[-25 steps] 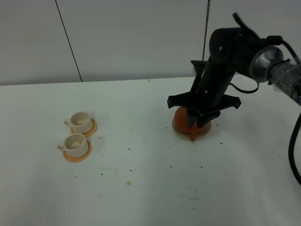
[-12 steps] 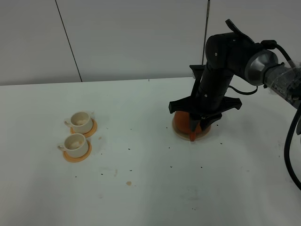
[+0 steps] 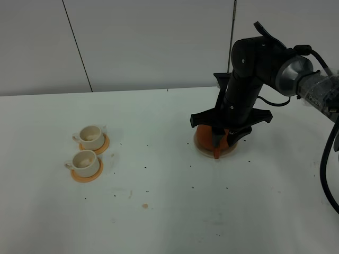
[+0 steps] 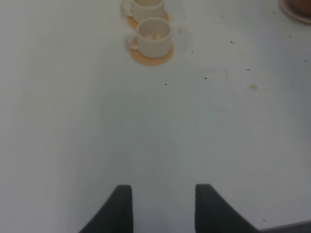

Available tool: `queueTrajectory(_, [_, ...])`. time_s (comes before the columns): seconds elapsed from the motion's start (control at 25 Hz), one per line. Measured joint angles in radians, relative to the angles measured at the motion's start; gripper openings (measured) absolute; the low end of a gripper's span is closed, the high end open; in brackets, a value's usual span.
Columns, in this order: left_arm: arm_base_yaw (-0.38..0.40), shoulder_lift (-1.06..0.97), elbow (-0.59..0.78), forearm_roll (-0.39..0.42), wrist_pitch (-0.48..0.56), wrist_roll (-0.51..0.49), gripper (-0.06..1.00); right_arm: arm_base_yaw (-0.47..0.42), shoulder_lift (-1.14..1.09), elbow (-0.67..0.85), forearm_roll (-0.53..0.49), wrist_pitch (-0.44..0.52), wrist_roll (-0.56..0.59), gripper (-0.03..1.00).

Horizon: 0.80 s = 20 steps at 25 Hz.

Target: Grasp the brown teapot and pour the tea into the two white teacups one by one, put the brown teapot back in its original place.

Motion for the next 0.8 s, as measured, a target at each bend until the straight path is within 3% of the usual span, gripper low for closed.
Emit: queueTrajectory(0.8, [0.000,0.000,0.000,0.000,0.001,0.000,0.37,0.000,0.045,0.000,0.017,-0.033,0.045,0.34])
